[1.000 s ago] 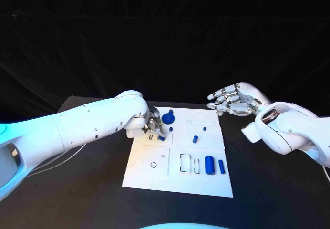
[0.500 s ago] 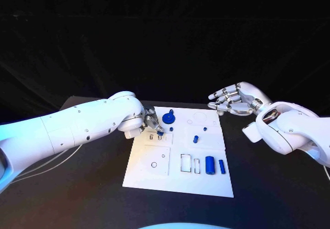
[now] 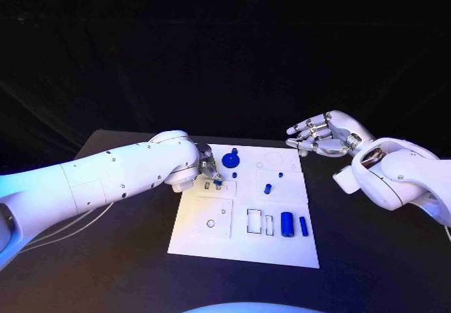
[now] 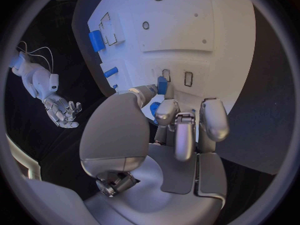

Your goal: Assemble the parts on the task board

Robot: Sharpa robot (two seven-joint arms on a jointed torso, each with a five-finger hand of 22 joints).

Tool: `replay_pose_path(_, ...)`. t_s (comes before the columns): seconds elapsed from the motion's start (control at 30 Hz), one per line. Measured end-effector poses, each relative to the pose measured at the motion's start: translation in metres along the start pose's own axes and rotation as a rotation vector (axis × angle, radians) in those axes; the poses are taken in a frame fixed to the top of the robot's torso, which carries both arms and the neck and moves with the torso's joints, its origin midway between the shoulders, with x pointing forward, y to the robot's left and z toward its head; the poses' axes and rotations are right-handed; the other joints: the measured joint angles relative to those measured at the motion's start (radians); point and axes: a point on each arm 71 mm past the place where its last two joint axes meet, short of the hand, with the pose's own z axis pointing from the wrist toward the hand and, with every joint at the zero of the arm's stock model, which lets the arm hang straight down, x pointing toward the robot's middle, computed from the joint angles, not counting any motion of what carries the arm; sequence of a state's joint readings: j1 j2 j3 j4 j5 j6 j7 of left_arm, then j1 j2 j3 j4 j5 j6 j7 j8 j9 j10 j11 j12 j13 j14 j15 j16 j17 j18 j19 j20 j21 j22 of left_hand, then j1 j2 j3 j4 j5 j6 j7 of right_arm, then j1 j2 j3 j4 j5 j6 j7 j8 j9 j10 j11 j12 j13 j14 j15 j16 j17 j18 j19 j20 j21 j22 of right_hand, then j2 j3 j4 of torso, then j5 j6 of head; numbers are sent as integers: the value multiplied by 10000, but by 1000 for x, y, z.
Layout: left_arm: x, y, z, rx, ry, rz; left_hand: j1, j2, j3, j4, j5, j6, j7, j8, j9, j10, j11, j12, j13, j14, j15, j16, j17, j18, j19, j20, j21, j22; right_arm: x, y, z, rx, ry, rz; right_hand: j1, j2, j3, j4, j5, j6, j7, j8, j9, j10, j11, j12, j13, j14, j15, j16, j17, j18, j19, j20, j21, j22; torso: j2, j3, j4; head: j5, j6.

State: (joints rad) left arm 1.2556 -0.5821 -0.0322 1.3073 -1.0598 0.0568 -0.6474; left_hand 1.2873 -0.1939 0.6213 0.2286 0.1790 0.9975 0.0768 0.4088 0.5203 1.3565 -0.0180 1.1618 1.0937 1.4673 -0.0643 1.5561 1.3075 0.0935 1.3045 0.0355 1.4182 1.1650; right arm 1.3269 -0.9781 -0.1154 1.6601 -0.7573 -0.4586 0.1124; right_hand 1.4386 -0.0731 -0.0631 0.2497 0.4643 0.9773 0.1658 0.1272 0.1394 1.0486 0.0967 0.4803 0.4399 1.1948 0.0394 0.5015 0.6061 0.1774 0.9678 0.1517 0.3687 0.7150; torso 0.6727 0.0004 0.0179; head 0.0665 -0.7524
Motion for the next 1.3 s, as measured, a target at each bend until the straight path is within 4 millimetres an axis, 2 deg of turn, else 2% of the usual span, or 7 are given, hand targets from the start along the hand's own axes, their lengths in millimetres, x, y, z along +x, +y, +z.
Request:
replay_pose_path(0.7,3,-4,1,-82,-185,891,-329,-40,272,-273,-60,1,-1,123,44,51,-20,-96,-205,-17,-56,38,-2,-1,72,0,37,102,0,0,0,1,15,6,0,1,0,0,0,0,0,40,0,0,0,0,-17,-36,36,0,1,1,0,0,0,-14,0,1,-5,34,-56)
replay_pose_path(1.3,5,-7,2,-89,-3,1457,-415,-48,342,-343,-90,-3,-68,166,47,51,-19,-164,-334,-2,-71,38,0,-2,71,1,31,100,0,0,0,13,31,7,0,0,0,0,0,0,0,39,0,0,-1,0,-16,-36,35,0,1,0,1,-1,0,-13,-6,6,-5,54,-77)
